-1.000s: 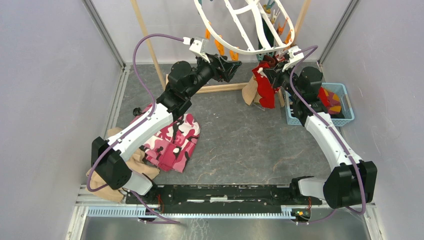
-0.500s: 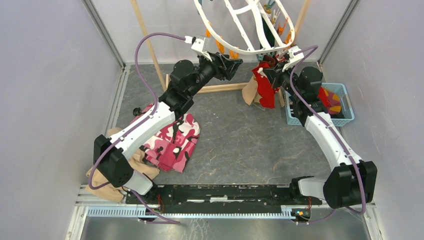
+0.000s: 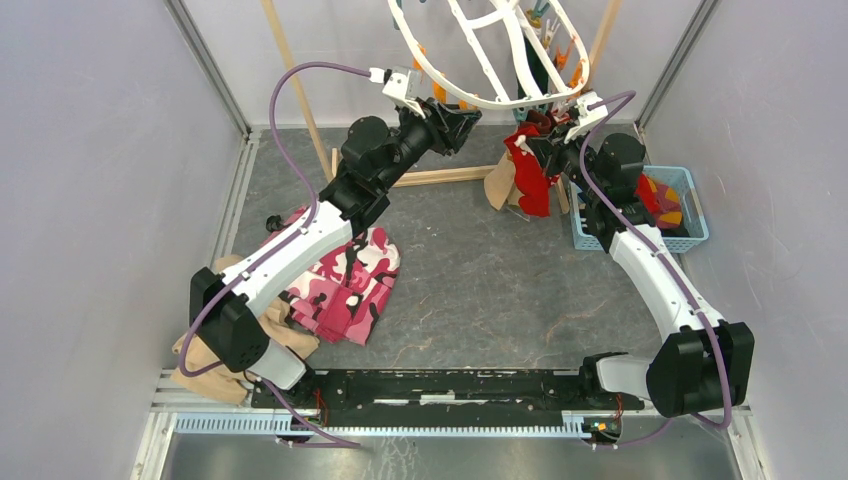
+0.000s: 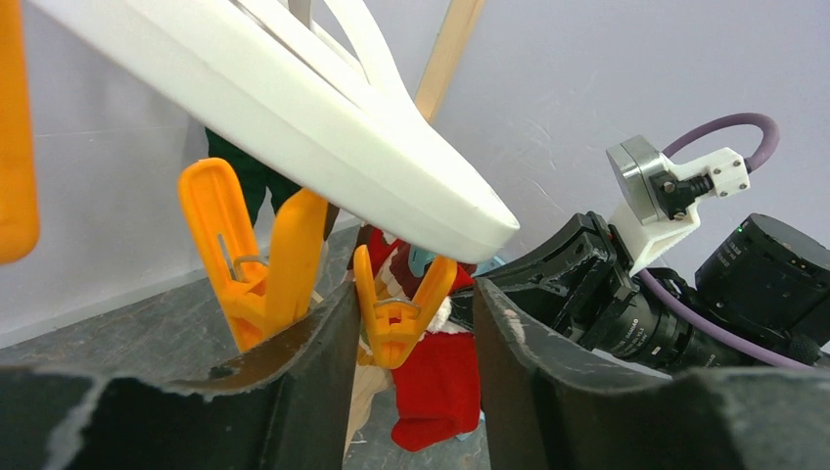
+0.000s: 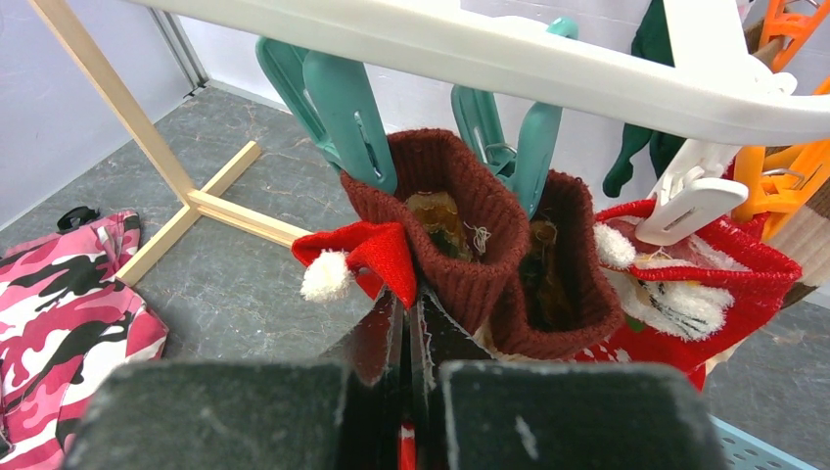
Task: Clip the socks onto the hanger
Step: Open the clamp at the hanger.
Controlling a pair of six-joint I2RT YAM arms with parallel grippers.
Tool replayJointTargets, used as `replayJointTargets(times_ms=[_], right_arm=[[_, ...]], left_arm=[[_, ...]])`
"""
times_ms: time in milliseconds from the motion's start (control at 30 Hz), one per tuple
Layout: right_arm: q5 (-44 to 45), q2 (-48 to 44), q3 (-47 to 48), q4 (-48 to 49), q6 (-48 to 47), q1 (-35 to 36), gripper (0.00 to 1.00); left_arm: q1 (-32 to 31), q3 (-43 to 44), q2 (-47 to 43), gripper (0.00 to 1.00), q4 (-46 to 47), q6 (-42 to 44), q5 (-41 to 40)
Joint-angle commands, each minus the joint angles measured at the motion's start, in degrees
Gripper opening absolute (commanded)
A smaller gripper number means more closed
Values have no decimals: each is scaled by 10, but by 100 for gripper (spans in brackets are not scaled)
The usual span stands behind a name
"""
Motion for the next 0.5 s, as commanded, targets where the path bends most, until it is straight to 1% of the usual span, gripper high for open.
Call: replayJointTargets(times_ms=[0,200,400,467], right_arm=[[11,-5,15,11,6,-1,0],[11,-6,15,10,3,-1,0],[7,-10,16,7,-2,-2,0],[2,-15,15,7,-6,-2,0]], left_arm=[[-4,31,2,48,20,27,-13],[-5,35,3,27,20,32,-10],[-8,40,3,11,16,35,-9],[-9,41,4,7,14,37,-10]])
